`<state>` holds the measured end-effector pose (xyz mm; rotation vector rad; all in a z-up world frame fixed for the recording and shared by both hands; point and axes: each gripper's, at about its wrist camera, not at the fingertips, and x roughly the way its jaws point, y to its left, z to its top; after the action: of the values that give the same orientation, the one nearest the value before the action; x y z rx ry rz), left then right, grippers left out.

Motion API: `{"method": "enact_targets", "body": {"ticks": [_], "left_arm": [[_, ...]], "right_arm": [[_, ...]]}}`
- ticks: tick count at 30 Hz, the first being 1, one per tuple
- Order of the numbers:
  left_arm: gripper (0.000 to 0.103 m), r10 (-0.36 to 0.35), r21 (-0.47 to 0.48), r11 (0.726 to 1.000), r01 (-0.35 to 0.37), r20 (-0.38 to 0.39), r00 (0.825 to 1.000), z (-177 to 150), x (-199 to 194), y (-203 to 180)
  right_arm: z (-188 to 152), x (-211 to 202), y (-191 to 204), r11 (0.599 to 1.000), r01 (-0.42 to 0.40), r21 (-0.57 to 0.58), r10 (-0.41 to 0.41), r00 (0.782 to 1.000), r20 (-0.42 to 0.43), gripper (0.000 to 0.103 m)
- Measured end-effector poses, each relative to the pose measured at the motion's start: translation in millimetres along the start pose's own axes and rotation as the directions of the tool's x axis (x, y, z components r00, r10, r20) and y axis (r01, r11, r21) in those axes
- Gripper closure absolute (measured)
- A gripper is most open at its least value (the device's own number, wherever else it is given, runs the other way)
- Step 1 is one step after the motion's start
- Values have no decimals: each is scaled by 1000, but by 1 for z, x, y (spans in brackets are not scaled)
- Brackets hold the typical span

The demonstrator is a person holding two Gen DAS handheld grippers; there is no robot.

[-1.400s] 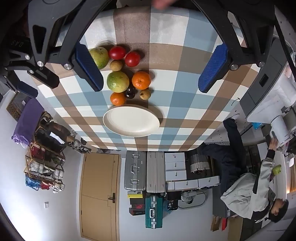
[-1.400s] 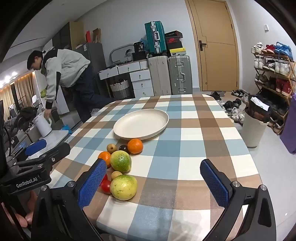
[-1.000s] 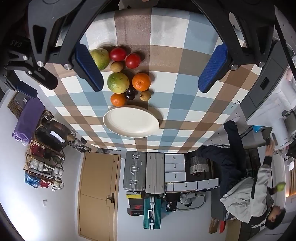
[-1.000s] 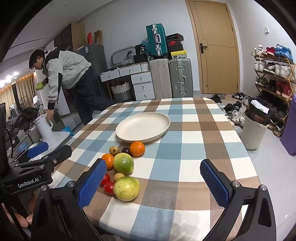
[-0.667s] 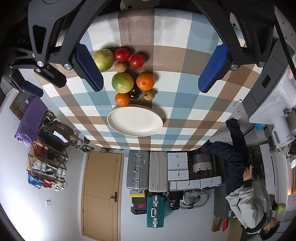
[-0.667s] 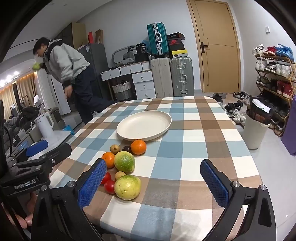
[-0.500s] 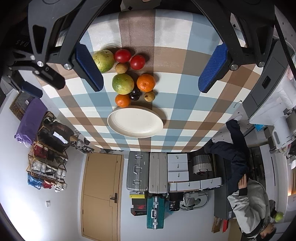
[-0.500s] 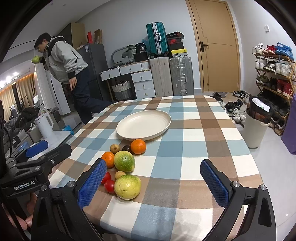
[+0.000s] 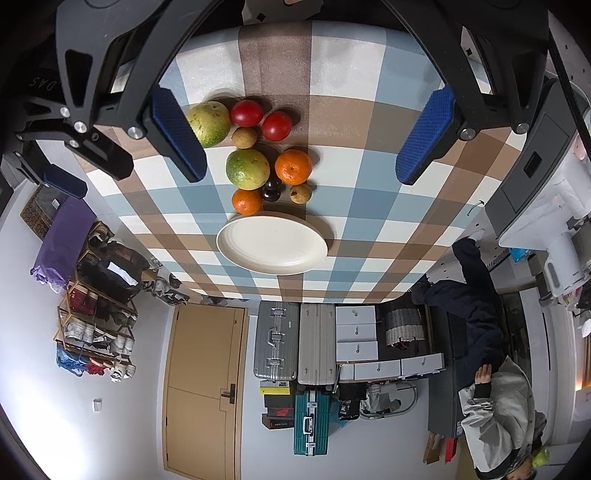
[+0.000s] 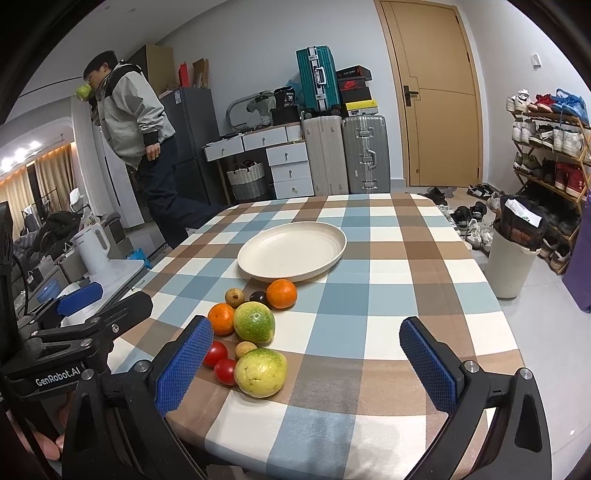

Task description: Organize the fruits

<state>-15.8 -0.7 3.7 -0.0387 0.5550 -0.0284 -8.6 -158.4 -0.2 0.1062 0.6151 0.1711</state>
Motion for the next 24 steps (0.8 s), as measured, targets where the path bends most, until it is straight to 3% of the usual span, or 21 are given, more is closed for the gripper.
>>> {"method": "enact_targets", "body": {"ticks": [24], "left_arm": [[1, 0, 1, 1000, 0, -5, 1000, 1, -1, -1]], "right_arm": [[1, 2, -1, 1000, -5, 3, 5, 1000, -13, 0]]}}
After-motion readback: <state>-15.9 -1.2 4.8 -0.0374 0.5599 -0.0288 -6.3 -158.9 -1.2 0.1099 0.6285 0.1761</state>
